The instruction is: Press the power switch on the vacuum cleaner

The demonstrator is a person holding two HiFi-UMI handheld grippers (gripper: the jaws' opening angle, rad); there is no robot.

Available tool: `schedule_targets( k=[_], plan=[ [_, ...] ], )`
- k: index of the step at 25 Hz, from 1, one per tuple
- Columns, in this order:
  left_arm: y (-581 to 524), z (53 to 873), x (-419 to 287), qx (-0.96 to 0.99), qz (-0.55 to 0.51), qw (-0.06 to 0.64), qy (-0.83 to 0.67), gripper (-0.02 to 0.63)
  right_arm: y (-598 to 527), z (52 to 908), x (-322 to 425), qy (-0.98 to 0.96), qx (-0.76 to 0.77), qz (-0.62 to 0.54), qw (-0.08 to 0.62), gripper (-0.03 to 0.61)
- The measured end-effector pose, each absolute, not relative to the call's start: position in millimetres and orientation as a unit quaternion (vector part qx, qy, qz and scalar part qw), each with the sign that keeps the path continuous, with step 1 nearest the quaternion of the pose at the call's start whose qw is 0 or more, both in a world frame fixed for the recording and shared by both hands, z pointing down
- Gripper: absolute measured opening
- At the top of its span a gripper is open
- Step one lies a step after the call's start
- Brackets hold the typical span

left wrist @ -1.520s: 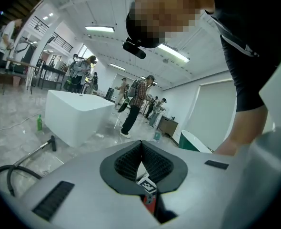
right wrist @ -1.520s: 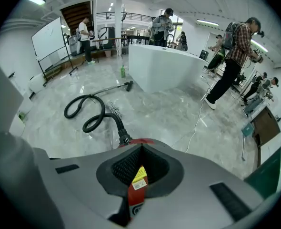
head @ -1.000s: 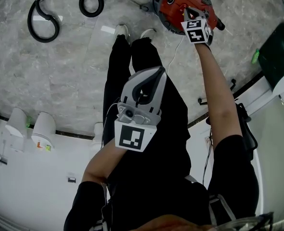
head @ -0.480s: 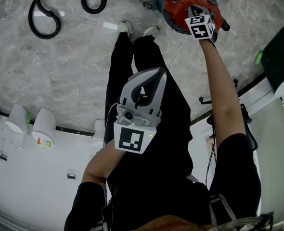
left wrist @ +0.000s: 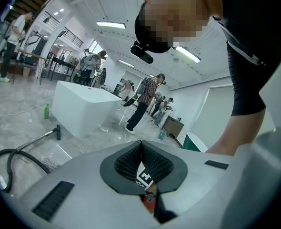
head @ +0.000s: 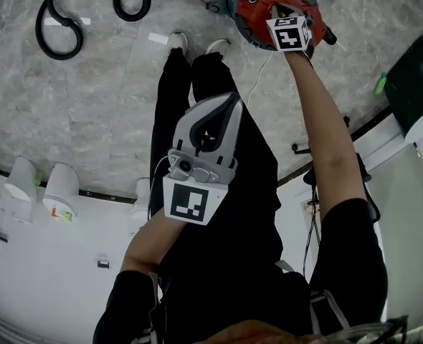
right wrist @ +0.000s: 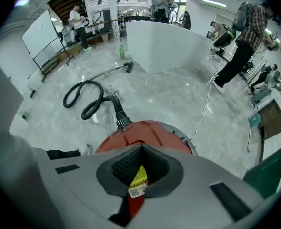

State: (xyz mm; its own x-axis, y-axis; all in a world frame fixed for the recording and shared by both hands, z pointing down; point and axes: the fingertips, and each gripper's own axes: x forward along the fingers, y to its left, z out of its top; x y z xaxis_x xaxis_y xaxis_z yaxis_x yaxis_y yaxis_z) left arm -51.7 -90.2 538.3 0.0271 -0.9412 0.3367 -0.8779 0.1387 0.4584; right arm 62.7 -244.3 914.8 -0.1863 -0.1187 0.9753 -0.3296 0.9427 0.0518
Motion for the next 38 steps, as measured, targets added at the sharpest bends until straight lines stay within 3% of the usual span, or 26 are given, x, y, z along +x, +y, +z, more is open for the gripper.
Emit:
schedule_targets(
  k=[12, 22, 38],
  plan=[
    [-85.5, 538.4, -36.2, 0.655, -0.071, 0.314, -0.684, 0.018, -243.4, 912.2, 61.7, -0.776, 0.148, 0.057, 0.611, 0.015],
    [-72.6, 536.3, -26.7, 0.665, -0.069, 0.318, -0.673, 0.018, -253.0, 861.1, 60.8, -0.832, 0.251, 0.135, 0.476, 0.015],
    [-65.6, 516.5, -29.5, 0.704, -0.043, 0.282, -0.65, 0.018, -185.8, 726.2, 53.2, -0.876, 0.307, 0.158, 0.336, 0.015]
  ],
)
